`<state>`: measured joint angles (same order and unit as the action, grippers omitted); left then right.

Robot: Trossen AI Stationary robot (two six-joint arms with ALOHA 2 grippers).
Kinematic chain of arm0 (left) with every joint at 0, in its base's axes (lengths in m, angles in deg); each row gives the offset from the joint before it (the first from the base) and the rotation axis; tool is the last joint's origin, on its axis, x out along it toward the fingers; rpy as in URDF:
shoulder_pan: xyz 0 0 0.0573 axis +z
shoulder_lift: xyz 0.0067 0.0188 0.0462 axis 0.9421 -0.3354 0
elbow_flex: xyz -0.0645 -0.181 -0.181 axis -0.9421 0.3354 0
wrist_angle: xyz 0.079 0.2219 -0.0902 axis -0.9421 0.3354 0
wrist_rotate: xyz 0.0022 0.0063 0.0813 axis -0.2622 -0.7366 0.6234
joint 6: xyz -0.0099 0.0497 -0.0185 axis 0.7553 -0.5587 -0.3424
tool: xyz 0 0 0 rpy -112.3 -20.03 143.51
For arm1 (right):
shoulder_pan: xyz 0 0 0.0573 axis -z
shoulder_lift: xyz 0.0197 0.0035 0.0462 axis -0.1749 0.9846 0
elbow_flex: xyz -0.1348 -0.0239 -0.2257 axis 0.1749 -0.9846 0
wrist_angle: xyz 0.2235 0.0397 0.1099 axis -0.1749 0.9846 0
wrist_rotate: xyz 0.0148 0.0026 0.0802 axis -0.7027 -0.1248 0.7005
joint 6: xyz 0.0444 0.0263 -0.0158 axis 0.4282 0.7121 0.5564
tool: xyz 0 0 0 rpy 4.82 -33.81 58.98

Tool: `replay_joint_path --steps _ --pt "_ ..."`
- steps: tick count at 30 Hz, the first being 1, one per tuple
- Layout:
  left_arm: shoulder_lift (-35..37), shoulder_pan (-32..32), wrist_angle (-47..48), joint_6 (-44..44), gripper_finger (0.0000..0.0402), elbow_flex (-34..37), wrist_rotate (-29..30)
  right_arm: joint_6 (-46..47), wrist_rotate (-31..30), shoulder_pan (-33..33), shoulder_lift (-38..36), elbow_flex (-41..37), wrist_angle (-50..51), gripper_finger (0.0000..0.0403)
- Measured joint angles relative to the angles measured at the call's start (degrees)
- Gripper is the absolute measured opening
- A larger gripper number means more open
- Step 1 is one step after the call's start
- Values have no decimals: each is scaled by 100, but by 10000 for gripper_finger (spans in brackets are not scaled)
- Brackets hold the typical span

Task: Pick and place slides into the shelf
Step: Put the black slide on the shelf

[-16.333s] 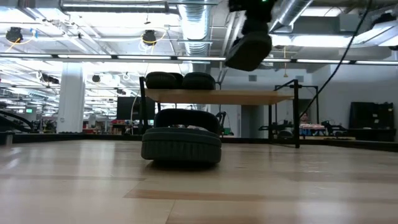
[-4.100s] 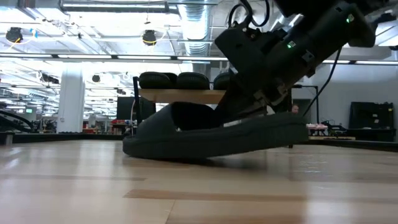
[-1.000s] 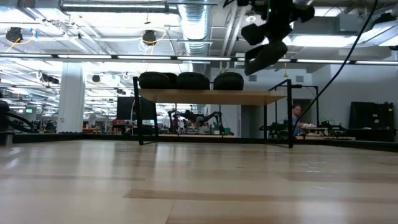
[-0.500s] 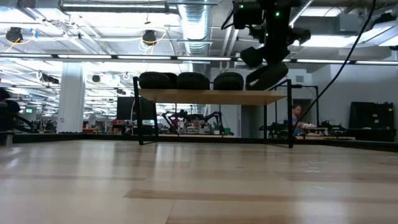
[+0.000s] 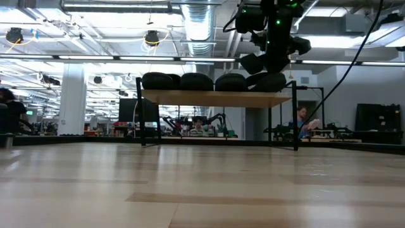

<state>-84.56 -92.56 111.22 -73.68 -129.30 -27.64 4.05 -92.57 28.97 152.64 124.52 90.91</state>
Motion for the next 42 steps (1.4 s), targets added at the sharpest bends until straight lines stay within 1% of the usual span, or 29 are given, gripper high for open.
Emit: replay_joint_path --steps 3,6,10,17,22,26,34,42 --pt "0 0 -2 0 0 0 0 -7 18 8 0 -2 24 5" --pt "0 2 -2 0 0 0 -2 -97 -8 -51 3 -12 32 21" --pt "0 0 -2 -2 0 0 -2 -144 -14 -87 11 -17 40 55" --pt "0 0 -2 -2 0 0 -2 -151 155 -92 20 -22 96 124" --pt "1 2 -2 -2 0 0 -1 -154 10 -169 24 -24 229 159" --pt "2 1 -1 -2 0 0 -2 -153 -21 -197 24 -24 317 163" --pt "0 2 0 -2 0 0 -2 -140 -89 -369 -69 -22 484 147" --pt "1 1 -1 -4 0 0 -1 -96 -241 -735 -627 -22 466 132"
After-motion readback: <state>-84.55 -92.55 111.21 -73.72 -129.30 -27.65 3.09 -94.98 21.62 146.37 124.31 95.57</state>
